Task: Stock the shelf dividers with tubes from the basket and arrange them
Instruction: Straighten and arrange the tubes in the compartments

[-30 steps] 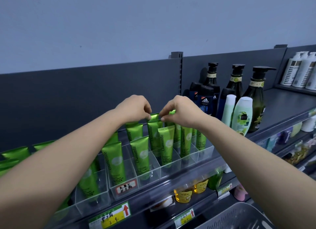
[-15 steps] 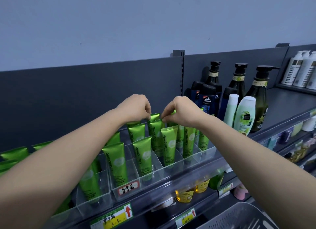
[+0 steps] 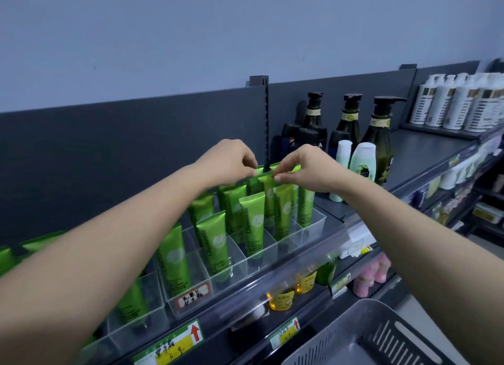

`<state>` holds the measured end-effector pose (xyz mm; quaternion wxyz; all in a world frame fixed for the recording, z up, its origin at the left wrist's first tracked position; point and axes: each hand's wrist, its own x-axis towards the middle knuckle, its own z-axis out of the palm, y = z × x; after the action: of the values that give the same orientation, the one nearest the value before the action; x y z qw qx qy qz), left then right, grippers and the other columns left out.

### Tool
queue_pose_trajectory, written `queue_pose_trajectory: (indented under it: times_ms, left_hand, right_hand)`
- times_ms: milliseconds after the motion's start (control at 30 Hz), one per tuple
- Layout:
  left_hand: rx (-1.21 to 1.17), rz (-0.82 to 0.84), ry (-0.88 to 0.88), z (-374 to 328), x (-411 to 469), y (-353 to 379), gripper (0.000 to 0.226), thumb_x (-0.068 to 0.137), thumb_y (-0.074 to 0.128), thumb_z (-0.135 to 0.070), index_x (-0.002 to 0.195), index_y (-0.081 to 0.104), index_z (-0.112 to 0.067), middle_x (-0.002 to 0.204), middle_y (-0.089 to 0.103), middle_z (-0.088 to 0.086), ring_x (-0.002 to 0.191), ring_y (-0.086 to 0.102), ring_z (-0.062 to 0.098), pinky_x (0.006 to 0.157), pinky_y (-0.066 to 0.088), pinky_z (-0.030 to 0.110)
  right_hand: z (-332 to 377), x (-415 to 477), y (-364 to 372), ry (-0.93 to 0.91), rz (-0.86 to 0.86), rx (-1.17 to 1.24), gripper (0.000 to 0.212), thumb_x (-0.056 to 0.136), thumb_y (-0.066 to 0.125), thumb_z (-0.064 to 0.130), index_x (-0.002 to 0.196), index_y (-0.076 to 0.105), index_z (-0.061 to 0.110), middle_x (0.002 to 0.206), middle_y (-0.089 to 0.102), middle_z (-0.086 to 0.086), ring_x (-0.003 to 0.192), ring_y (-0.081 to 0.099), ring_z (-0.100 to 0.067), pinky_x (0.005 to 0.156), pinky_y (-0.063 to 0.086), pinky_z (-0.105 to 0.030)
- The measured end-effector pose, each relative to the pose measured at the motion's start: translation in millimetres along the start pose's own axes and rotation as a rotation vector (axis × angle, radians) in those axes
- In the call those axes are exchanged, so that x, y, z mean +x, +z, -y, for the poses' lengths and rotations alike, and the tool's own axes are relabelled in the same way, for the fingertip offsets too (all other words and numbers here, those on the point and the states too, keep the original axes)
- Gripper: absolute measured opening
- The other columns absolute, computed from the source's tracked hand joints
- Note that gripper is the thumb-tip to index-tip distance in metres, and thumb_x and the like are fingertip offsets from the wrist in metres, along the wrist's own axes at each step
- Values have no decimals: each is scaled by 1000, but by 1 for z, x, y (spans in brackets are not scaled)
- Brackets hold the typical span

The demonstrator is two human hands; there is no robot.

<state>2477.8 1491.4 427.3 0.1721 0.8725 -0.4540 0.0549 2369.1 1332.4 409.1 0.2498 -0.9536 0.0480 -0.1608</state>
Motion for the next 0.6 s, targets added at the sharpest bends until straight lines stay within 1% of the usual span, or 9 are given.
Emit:
queue_pose_trajectory:
  times_ms: [67, 100, 167, 233, 400, 533, 600]
  left_hand:
    - [16, 19, 3, -6, 6, 7, 26, 85, 69, -28, 110, 71, -19, 108, 70, -3, 97, 62, 12, 86, 48, 28]
    - [27, 24, 1, -9, 8, 10, 28, 85, 69, -28, 112, 70, -19, 110, 70, -2, 99, 61, 13, 88, 48, 29]
    - [41, 32, -17, -13, 14, 17, 28, 85, 69, -27, 112, 70, -18, 110, 69, -1, 99, 61, 14, 86, 48, 28]
    - [46, 37, -51, -16, 20, 22, 23, 84, 70, -24, 106, 72, -18, 105, 70, -1, 93, 61, 14, 81, 47, 27]
    - [52, -8, -138, -22, 27, 30, 11, 81, 72, -18, 91, 75, -19, 96, 71, -1, 87, 63, 16, 73, 45, 27]
    - [48, -19, -171, -23, 26, 30, 8, 79, 74, -17, 86, 75, -18, 92, 70, -3, 86, 64, 15, 78, 51, 30]
    - [51, -14, -182, -22, 25, 29, 8, 79, 74, -16, 87, 75, -17, 88, 68, -6, 86, 63, 14, 78, 50, 29]
  right_hand:
    - [-4, -3, -2, -18, 30, -15, 14, 83, 73, 23, 96, 76, 22, 95, 73, 7, 88, 63, -4, 71, 41, -9]
    - [-6, -4, -3, -29, 40, -22, 14, 83, 73, 23, 96, 76, 22, 95, 72, 8, 89, 61, -2, 70, 38, -8]
    - [-10, -6, -5, -49, 52, -43, 14, 82, 73, 23, 96, 76, 22, 96, 71, 9, 90, 58, -2, 73, 38, -12]
    - [-15, -7, -7, -68, 59, -63, 14, 81, 74, 21, 95, 76, 22, 93, 71, 9, 89, 58, -3, 76, 38, -15]
    - [-23, -5, -4, -150, 39, -49, 13, 79, 75, 15, 92, 77, 18, 89, 73, 3, 84, 61, -5, 76, 41, -15]
    - [-25, -1, -3, -187, 40, -34, 13, 79, 75, 16, 91, 77, 19, 83, 71, 5, 82, 62, -7, 79, 45, -19]
    - [-27, 1, -2, -197, 47, -24, 13, 79, 76, 16, 92, 77, 19, 77, 66, 9, 80, 60, -6, 76, 45, -16]
